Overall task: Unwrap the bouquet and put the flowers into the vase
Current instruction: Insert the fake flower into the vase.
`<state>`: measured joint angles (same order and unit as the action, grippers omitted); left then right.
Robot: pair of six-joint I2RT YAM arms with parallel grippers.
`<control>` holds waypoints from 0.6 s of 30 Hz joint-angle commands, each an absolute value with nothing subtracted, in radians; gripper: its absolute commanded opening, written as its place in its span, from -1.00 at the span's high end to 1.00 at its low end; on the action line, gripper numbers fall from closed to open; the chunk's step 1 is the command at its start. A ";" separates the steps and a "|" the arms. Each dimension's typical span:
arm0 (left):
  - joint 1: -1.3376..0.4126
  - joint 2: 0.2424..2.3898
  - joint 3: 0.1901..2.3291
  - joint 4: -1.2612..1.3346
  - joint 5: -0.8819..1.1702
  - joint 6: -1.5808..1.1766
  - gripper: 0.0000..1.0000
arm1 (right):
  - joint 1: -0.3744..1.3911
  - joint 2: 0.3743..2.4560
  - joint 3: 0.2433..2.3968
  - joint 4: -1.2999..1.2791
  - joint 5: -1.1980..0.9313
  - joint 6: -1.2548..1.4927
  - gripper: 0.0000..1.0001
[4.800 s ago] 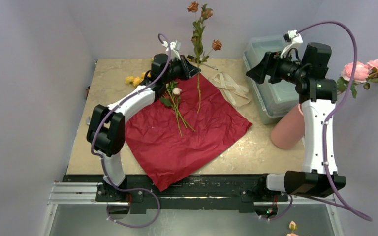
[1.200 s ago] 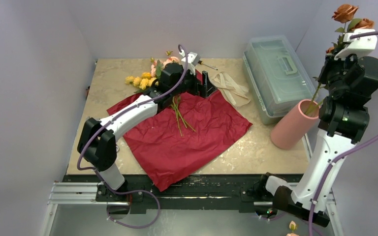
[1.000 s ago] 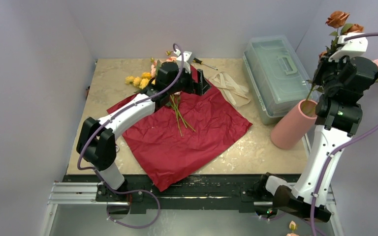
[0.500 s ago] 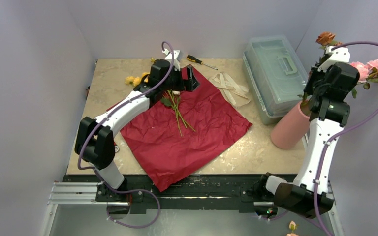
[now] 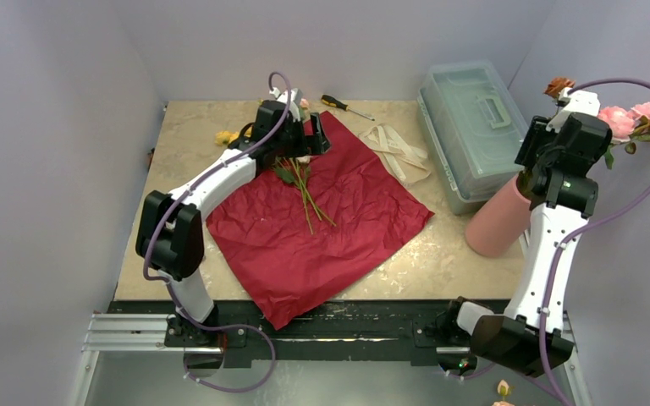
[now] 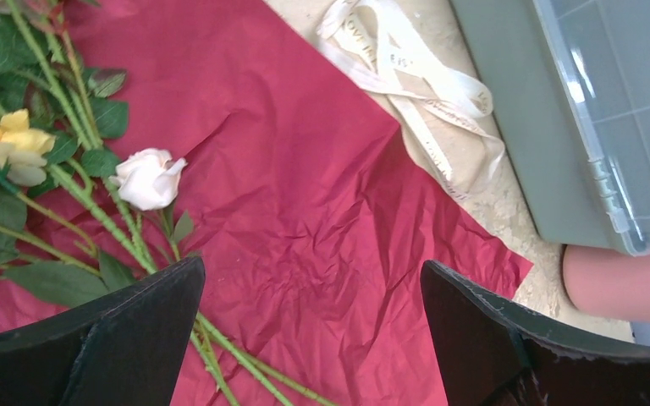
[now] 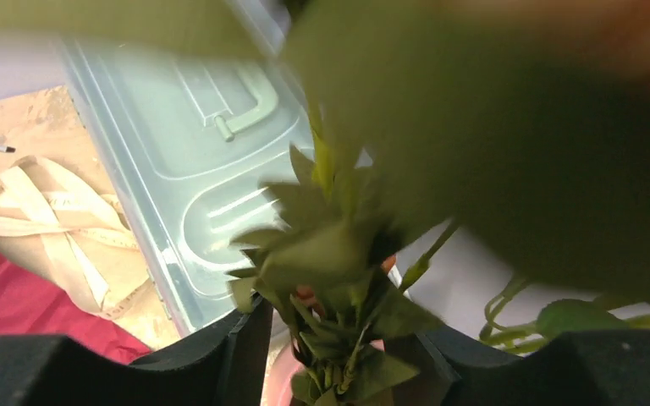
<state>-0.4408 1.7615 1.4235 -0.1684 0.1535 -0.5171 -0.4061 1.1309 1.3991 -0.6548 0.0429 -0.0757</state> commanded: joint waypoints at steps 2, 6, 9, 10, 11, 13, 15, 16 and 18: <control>-0.425 1.761 1.463 -0.200 0.126 -0.546 -1.00 | -0.409 1.112 1.501 -0.714 0.083 -0.052 -0.25; -0.425 1.759 1.457 -0.206 0.104 -0.547 -1.00 | -0.409 1.112 1.554 -0.761 0.096 -0.039 -0.45; -0.425 1.758 1.447 -0.206 0.095 -0.550 -1.00 | -0.408 1.107 1.586 -0.798 0.095 -0.034 -0.58; -0.425 1.757 1.443 -0.207 0.090 -0.551 -1.00 | -0.407 1.104 1.595 -0.809 0.095 -0.033 -0.62; -0.425 1.756 1.440 -0.209 0.082 -0.552 -1.00 | -0.408 1.100 1.606 -0.822 0.100 -0.032 -0.67; -0.425 1.751 1.437 -0.214 0.062 -0.551 -0.99 | -0.409 1.091 1.624 -0.849 0.116 -0.032 -0.78; -0.425 1.745 1.430 -0.220 0.042 -0.547 -0.93 | -0.408 1.080 1.640 -0.860 0.092 -0.038 -0.83; -0.425 1.742 1.425 -0.218 0.039 -0.543 -0.89 | -0.408 1.075 1.650 -0.869 0.075 -0.045 -0.87; -0.425 1.738 1.417 -0.218 0.032 -0.534 -0.78 | -0.408 1.074 1.678 -0.887 0.030 -0.063 -0.96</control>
